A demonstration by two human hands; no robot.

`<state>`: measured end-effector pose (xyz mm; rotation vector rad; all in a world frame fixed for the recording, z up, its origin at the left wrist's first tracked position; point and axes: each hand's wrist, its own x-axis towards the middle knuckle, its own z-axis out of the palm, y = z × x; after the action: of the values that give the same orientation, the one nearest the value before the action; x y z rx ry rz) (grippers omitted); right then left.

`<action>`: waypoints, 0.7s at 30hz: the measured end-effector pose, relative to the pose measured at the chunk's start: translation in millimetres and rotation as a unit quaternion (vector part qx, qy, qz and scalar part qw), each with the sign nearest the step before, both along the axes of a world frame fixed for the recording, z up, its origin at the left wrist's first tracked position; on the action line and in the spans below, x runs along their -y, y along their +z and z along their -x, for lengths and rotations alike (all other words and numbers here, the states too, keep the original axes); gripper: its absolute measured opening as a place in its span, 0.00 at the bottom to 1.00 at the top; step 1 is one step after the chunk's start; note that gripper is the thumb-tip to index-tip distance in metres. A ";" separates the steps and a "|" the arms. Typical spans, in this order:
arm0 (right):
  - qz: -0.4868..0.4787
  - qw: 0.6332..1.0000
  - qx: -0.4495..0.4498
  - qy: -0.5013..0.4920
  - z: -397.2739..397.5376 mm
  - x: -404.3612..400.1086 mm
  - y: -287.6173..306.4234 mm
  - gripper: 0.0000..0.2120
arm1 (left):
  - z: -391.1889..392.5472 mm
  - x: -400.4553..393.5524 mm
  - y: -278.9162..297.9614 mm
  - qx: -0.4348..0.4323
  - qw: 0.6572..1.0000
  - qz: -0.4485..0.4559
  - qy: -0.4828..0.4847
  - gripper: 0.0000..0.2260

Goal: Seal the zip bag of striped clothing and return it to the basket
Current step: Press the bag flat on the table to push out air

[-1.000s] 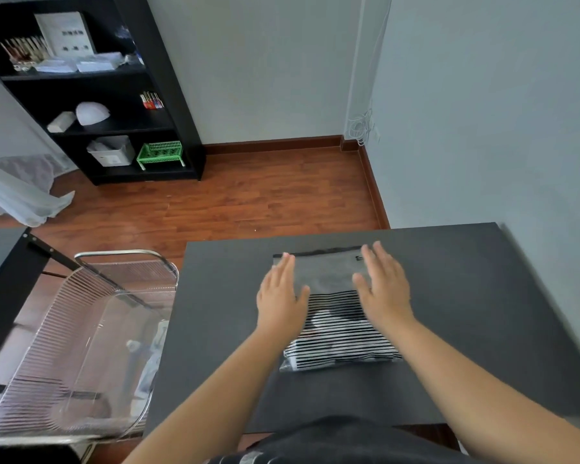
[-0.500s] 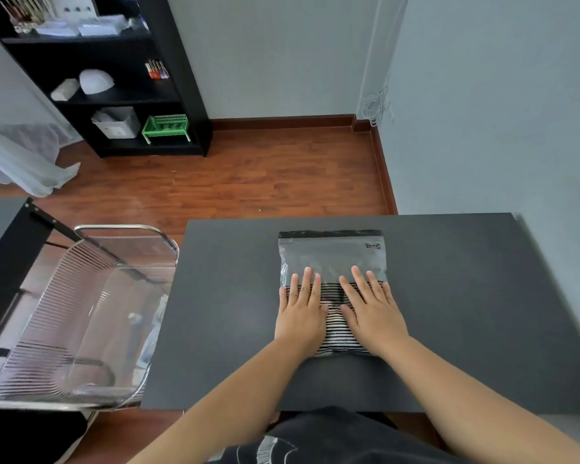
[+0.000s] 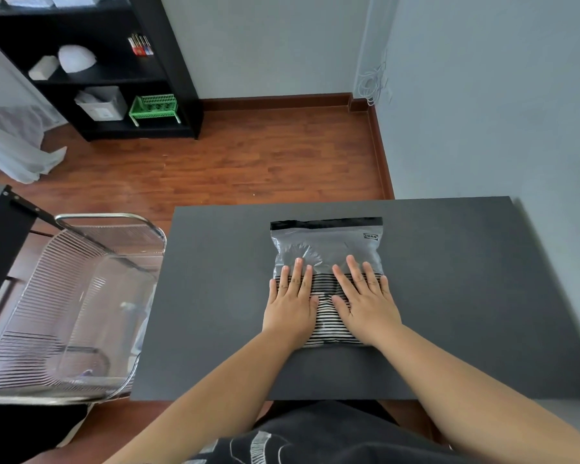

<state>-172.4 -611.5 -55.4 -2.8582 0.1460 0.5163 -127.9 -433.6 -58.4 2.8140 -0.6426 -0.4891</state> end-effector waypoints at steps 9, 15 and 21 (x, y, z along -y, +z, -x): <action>-0.010 0.999 -0.051 0.000 -6.3 0.7 -1.4 0.29 | -2.6 0.9 -3.1 -0.026 1.000 -0.015 -0.001 0.26; -0.018 0.998 -0.067 -0.008 -8.3 1.0 -3.2 0.28 | -3.6 0.4 -5.1 -0.037 0.999 -0.013 0.004 0.26; -0.024 0.996 -0.080 -0.018 -10.8 2.4 -0.7 0.27 | -4.5 -0.2 -6.9 -0.039 0.999 -0.016 0.008 0.26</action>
<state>-161.6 -613.9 -56.1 -2.7605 0.2081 0.7303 -123.5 -433.4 -65.3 2.8109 -0.6015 -0.6075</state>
